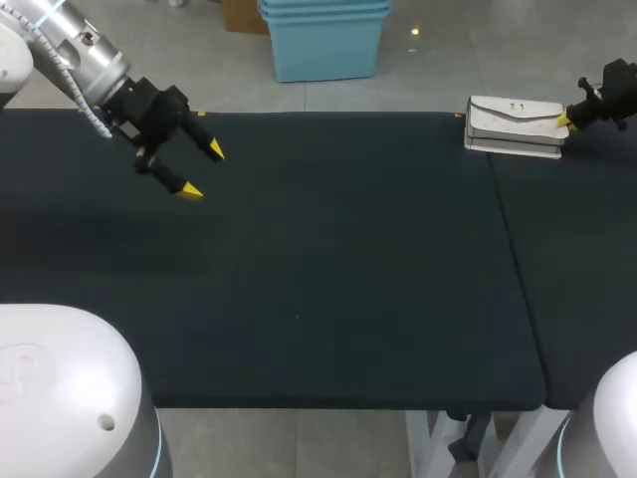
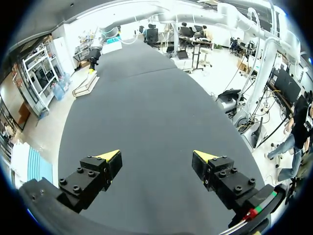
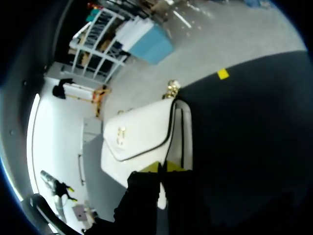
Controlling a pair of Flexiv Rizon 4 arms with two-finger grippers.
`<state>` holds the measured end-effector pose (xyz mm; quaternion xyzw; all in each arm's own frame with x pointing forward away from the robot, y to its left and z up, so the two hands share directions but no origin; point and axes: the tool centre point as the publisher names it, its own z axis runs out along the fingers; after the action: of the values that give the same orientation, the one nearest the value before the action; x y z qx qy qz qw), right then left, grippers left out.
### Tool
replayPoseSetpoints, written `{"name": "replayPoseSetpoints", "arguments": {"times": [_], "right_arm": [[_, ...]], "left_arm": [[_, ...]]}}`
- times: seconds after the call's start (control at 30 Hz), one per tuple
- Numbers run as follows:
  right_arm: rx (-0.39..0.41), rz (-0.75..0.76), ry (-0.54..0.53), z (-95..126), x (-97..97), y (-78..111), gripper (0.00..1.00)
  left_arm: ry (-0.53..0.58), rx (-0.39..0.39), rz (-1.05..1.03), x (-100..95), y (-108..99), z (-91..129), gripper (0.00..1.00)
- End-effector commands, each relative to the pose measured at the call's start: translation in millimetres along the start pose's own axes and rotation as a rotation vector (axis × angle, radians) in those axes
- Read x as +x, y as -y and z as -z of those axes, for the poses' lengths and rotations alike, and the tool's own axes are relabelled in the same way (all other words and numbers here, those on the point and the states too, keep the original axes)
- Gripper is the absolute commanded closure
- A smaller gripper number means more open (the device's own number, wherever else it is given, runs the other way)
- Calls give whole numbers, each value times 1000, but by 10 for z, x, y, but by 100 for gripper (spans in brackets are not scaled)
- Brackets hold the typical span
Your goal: Pick up the bag, open it, inspect its contents, close it, and place it on the opposite side
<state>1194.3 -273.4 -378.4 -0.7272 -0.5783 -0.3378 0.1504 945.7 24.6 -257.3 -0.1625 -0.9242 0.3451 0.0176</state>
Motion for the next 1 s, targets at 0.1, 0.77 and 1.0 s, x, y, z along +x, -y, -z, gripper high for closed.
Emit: {"name": "replayPoseSetpoints", "arguments": {"times": [0.1, 0.77, 1.0], "right_arm": [[729, 11, -86, 78, -43, 105, 100], [785, 57, -96, 58, 114, 312, 67], [837, 54, -107, 2, 103, 383, 100]], "left_arm": [[1, 3, -1, -2, -7, -8, 0], [1, 3, -1, -2, -7, -8, 0], [1, 3, -1, -2, -7, -8, 0]]}}
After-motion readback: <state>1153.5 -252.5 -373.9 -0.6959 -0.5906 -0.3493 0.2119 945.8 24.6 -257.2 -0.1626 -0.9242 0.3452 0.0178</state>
